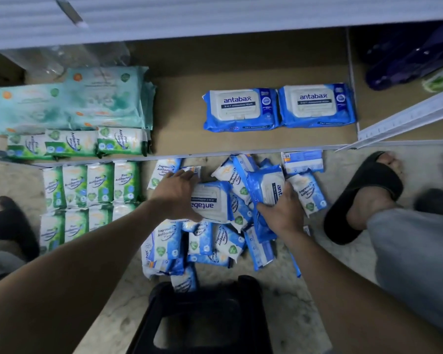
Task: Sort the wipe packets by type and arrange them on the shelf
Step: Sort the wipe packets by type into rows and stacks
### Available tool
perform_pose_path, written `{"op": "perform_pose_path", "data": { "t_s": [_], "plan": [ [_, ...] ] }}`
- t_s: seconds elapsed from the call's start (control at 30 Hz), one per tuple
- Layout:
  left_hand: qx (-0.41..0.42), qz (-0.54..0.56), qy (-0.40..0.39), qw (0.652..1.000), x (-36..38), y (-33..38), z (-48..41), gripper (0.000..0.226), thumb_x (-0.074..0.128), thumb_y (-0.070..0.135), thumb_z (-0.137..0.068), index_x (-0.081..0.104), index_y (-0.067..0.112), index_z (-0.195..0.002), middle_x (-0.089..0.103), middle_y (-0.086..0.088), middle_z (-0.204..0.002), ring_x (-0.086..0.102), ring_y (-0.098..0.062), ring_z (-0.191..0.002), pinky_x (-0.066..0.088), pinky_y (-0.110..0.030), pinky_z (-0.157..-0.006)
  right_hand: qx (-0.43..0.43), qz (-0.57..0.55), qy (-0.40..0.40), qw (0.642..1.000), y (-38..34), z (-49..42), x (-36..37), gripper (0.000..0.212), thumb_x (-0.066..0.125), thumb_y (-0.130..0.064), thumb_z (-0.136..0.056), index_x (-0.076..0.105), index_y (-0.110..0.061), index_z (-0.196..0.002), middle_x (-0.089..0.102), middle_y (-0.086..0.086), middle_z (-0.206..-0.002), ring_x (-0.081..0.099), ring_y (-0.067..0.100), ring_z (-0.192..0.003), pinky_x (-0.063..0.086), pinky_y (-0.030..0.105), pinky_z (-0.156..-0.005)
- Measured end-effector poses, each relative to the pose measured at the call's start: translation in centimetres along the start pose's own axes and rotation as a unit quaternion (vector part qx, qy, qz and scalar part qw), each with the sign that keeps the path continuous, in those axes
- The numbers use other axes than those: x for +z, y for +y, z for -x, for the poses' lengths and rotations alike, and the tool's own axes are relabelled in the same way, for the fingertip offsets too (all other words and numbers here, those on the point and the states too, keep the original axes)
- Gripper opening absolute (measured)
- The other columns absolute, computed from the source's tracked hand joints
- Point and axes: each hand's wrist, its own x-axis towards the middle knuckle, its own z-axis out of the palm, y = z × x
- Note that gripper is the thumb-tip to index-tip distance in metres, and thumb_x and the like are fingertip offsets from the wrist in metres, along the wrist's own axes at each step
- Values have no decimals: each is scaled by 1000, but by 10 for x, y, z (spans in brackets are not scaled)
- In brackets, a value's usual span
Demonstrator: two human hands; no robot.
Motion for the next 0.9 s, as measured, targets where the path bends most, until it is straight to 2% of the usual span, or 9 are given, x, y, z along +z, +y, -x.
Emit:
{"op": "perform_pose_path", "data": {
  "t_s": [0.07, 0.17, 0.3, 0.5, 0.6, 0.7, 0.8, 0.87, 0.9],
  "plan": [
    [-20, 37, 20, 999, 4, 2, 7, 102, 76, 75, -57, 46, 19, -137, 52, -1, -130, 47, -21, -121, 36, -36, -108, 10, -6, 8, 1000, -1, 4, -2, 95, 78, -44, -74, 30, -12, -150, 51, 13, -139, 55, 37, -121, 53, 48, -93],
    [-49, 86, 64, 993, 2, 3, 16, 104, 76, 75, -57, 45, 21, -141, 53, 0, -131, 48, -22, -123, 38, -38, -105, 1, -26, 28, 999, -3, 8, -11, 94, 79, -42, -71, 33, -16, -148, 54, 10, -131, 58, 35, -114, 53, 44, -88],
    [-59, 91, 147, 983, -19, 2, 13, 101, 76, 75, -56, 52, 17, -135, 56, -3, -129, 50, -25, -120, 42, -41, -101, -28, -9, 55, 998, -11, 1, -38, 100, 82, -37, -70, 28, -18, -152, 48, 10, -139, 50, 35, -123, 49, 47, -94],
    [-123, 150, 232, 953, -74, 8, -26, 92, 74, 76, -56, 59, 15, -123, 61, -7, -114, 56, -28, -107, 48, -39, -90, -93, 21, 96, 991, -23, -35, -99, 99, 85, -26, -67, 33, -14, -150, 52, 17, -134, 51, 39, -119, 46, 45, -96],
    [-207, 243, 230, 919, -108, 20, -50, 96, 59, 94, -46, 60, 22, -109, 65, -4, -103, 64, -25, -96, 56, -40, -83, -111, 63, 119, 985, -30, -51, -129, 99, 85, -25, -65, 34, -16, -149, 52, 17, -131, 54, 40, -115, 48, 46, -91],
    [-280, 370, 196, 864, -134, 37, -68, 91, 58, 98, -40, 59, 26, -95, 68, 3, -84, 67, -17, -72, 58, -34, -65, -131, 104, 127, 978, -36, -68, -149, 104, 86, -28, -64, 31, -18, -152, 50, 16, -134, 53, 40, -116, 48, 46, -92],
    [-299, 481, 165, 807, -137, 55, -86, 63, 74, 69, -70, 63, 14, -98, 68, -2, -83, 61, -16, -60, 41, -26, -47, -168, 164, 122, 964, -42, -82, -159, 103, 85, -27, -65, 30, -20, -152, 50, 14, -134, 52, 40, -117, 48, 46, -95],
    [-294, 546, 136, 773, -128, 57, -97, 46, 76, 53, -78, 65, 12, -94, 74, -6, -90, 70, -22, -69, 51, -32, -53, -183, 208, 111, 954, -46, -87, -163, 100, 83, -23, -68, 29, -23, -152, 48, 8, -139, 49, 36, -123, 43, 47, -98],
    [-294, 551, 126, 771, -126, 56, -99, 39, 77, 50, -78, 64, 14, -89, 75, -8, -93, 73, -24, -75, 55, -35, -59, -190, 227, 105, 949, -47, -89, -164, 100, 81, -21, -69, 27, -25, -153, 47, 6, -141, 46, 34, -126, 40, 48, -100]
  ]
}}
